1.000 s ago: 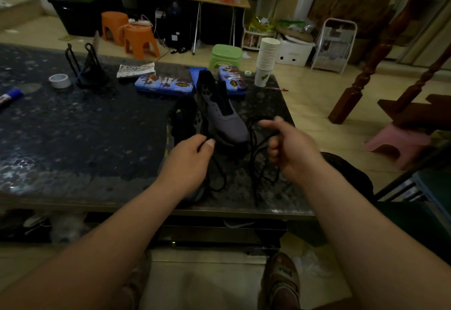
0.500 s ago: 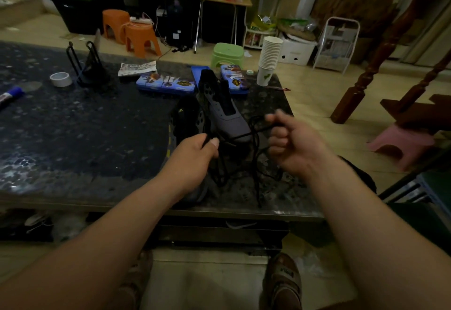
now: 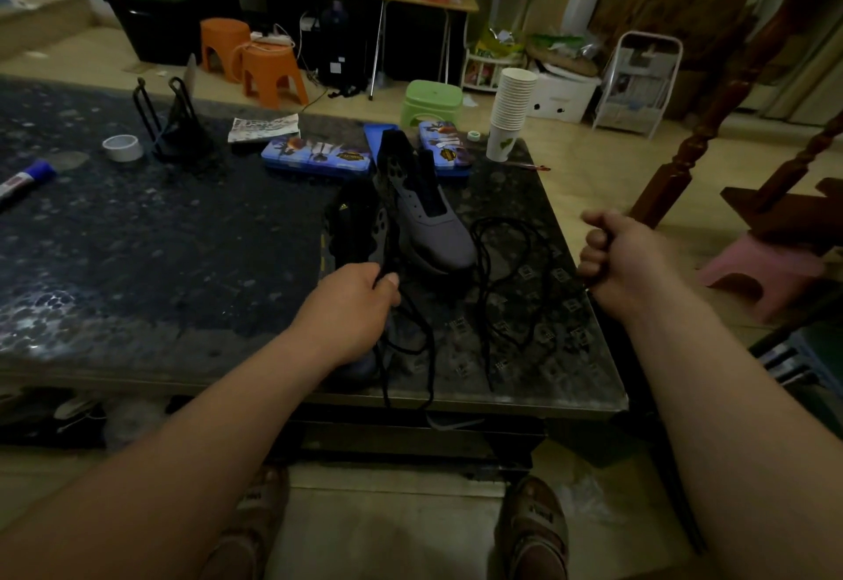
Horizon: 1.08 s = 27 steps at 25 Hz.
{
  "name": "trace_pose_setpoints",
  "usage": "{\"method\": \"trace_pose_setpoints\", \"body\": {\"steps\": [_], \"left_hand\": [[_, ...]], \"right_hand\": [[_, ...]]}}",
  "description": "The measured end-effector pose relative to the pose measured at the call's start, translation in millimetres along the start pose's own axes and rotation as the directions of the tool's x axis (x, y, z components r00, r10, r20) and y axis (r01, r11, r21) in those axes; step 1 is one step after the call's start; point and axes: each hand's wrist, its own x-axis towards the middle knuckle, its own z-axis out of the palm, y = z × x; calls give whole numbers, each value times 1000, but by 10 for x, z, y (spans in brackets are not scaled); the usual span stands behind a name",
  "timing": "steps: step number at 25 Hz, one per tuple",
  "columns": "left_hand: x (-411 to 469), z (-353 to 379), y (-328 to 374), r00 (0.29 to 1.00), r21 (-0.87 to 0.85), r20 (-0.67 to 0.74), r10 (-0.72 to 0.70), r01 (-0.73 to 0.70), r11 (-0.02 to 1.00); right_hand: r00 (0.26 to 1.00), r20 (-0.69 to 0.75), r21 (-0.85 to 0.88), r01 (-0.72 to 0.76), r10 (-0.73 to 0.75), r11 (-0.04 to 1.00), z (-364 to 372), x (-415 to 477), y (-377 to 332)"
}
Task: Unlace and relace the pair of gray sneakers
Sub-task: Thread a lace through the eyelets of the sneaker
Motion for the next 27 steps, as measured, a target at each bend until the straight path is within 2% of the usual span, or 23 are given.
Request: {"method": "trace_pose_setpoints", "body": {"steps": [2,4,6,8,9,11,15,19,21,22,23,25,26,27], "left_hand": [[-7,20,127,993,194,23,113,-115,974],[5,-34,271,983,344,-3,183,-171,923],[41,-104,376,967,335,-10,256,-238,912],[51,-124,426,921,256,20,389,-380,889],[38,-118,437,895,210,31,446,-442,872],[44,-128,410,891,137,40,453,-454,880],[103,-455,197,954,104,125,272,-285,953],[15,-677,-23,969,30,163,184,-192,981],[-19,-590,-49,956,119,192,222,-247,962],[-22,-544,-51,947,136,201,251,-281,950],[-19,-505,-20,937,101,203,285,-310,945],[-22,-481,96,942,-178,130,310,-285,942],[-24,-509,166,960,-394,48,276,-236,888],[-20,-566,208,980,-617,-25,198,-171,768]], "right_hand": [[983,144,-341,158,-114,927,194,-196,71],[936,287,-544,334,-203,769,385,-405,150],[859,435,-581,497,-270,645,497,-558,242],[771,593,-484,572,-232,663,562,-659,390],[747,641,-450,551,-175,703,598,-691,471],[738,669,-470,508,-84,721,643,-677,568],[813,565,-626,535,-144,567,536,-452,476],[806,586,-738,574,-84,356,443,-381,437],[766,611,-757,639,-199,136,486,-373,448],[729,619,-738,667,-294,99,548,-432,433],[699,621,-695,700,-354,161,624,-518,408],[687,655,-502,707,-315,499,786,-698,415],[702,674,-427,623,-228,655,857,-789,446],[720,683,-404,515,-126,756,903,-849,497]]}}
